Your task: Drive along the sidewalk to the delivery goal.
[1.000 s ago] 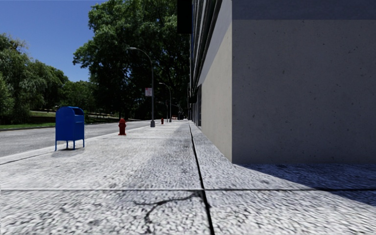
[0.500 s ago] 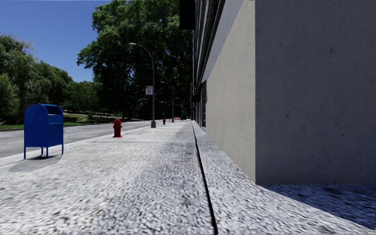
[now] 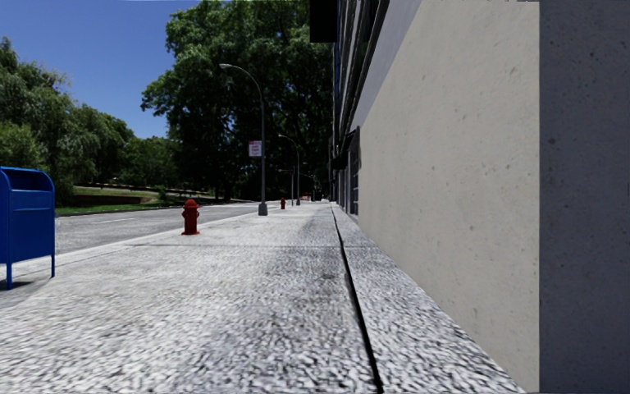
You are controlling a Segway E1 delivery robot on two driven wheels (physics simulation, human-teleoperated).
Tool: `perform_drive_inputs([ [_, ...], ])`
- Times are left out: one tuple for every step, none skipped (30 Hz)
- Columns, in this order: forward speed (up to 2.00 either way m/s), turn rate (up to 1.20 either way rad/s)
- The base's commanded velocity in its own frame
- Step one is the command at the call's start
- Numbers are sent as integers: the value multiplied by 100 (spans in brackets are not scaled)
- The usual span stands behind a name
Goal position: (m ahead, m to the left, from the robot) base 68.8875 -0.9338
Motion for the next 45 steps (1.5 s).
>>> perform_drive_inputs([
  [200, 0],
  [200, 0],
  [200, 0],
  [200, 0],
  [200, 0],
  [200, 0],
  [200, 0],
  [200, 0],
  [200, 0],
  [200, 0],
  [200, 0],
  [200, 0],
  [200, 0],
  [200, 0],
  [200, 0],
  [200, 0],
  [200, 0],
  [200, 0],
  [200, 0],
  [200, 0],
  [200, 0],
  [200, 0],
  [200, 0],
  [200, 0],
  [200, 0],
  [200, 0],
  [200, 0],
  [200, 0],
  [200, 0],
  [200, 0],
  [200, 0],
  [200, 0],
  [200, 0],
  [200, 0],
  [200, 0],
  [200, 0],
  [200, 0],
  [200, 0],
  [200, 0],
  [200, 0],
  [200, 0],
  [200, 0],
  [200, 0],
  [200, 0],
  [200, 0],
])
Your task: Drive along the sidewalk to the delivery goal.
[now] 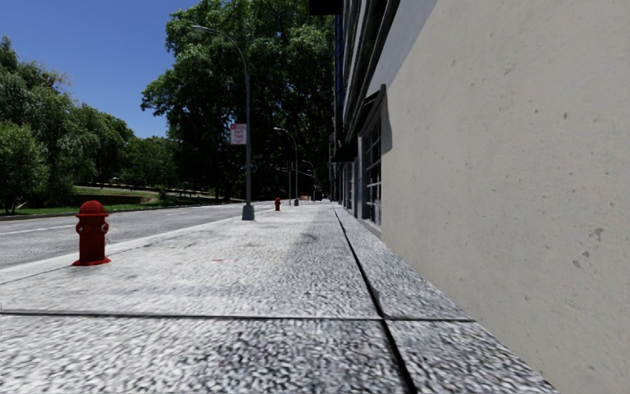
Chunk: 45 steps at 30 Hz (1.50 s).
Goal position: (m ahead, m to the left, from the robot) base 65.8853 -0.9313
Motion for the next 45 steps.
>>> perform_drive_inputs([
  [200, 0],
  [200, 0],
  [200, 0],
  [200, 0],
  [200, 0],
  [200, 0],
  [200, 0],
  [200, 0],
  [200, 0],
  [200, 0],
  [200, 0],
  [200, 0],
  [200, 0],
  [200, 0],
  [200, 0],
  [200, 0],
  [200, 0],
  [200, 0],
  [200, 0],
  [200, 0],
  [200, 0],
  [200, 0],
  [200, 0],
  [200, 0],
  [200, 0],
  [200, 0],
  [200, 0],
  [200, 0],
  [200, 0],
  [200, 0],
  [200, 0],
  [200, 0],
  [200, 0],
  [200, 0],
  [200, 0],
  [200, 0],
  [200, 0],
  [200, 0],
  [200, 0],
  [200, 0],
  [200, 0],
  [200, 0],
  [200, 0],
  [200, 0],
  [200, 0],
])
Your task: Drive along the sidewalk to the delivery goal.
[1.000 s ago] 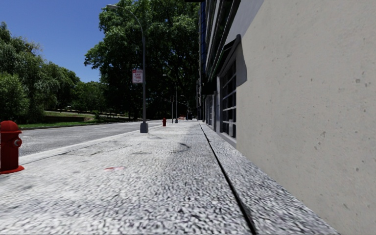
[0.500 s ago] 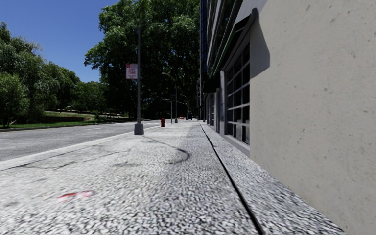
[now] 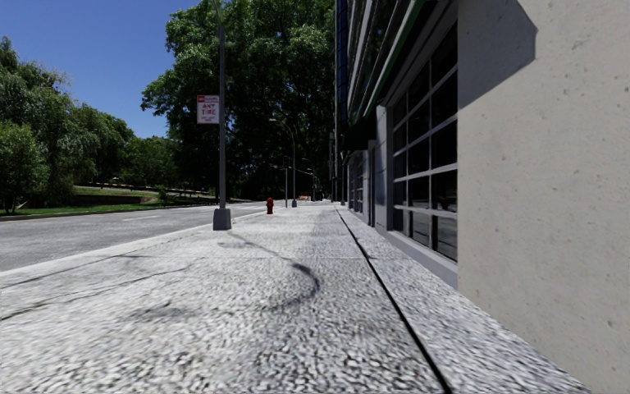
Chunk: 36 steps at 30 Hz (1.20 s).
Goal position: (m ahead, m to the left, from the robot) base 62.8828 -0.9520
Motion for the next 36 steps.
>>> perform_drive_inputs([
  [200, 0],
  [200, 0],
  [200, 0],
  [200, 0],
  [200, 0],
  [200, 0],
  [200, 0],
  [200, 0],
  [200, 0],
  [200, 0],
  [200, 0],
  [200, 0],
  [200, 0],
  [200, 0],
  [200, 0],
  [200, 0],
  [200, 0],
  [200, 0],
  [200, 0],
  [200, 0],
  [200, 0],
  [200, 0],
  [200, 0],
  [200, 0],
  [200, 0],
  [200, 0],
  [200, 0],
  [200, 0],
  [200, 0],
  [200, 0],
  [200, 0],
  [200, 0],
  [200, 0],
  [200, 0],
  [200, -6],
  [200, -6],
])
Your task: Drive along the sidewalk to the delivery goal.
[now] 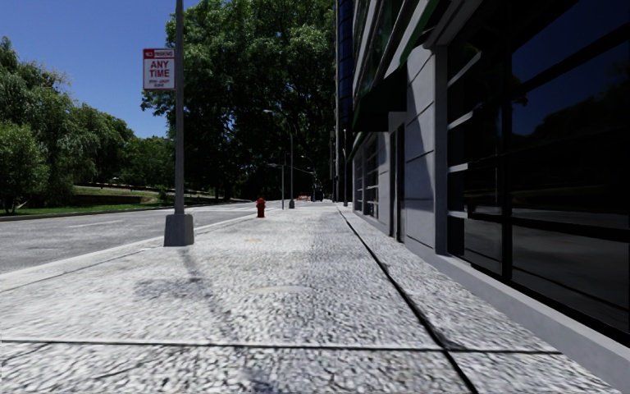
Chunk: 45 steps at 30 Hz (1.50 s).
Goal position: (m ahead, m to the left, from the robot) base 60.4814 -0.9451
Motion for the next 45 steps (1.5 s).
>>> perform_drive_inputs([
  [200, -13],
  [200, -15],
  [200, -15],
  [200, -15],
  [200, -15],
  [200, -15],
  [200, -15],
  [200, -15],
  [200, -15],
  [200, -15],
  [200, -15],
  [200, -15],
  [200, -15],
  [200, -15],
  [200, -15],
  [200, -15],
  [200, -15],
  [200, -15],
  [200, -15],
  [200, -15],
  [200, -15],
  [200, -15],
  [200, -15],
  [200, -15],
  [200, -17],
  [200, -19],
  [200, -19],
  [200, -19],
  [200, -19],
  [200, -19],
  [200, -19],
  [200, -21],
  [200, -21],
  [200, -21],
  [200, -22],
  [200, -22],
  [200, -22],
  [200, -22],
  [200, -22],
  [200, -22],
  [200, -22],
  [200, -22],
  [200, -22],
  [200, -22],
  [200, -22],
])
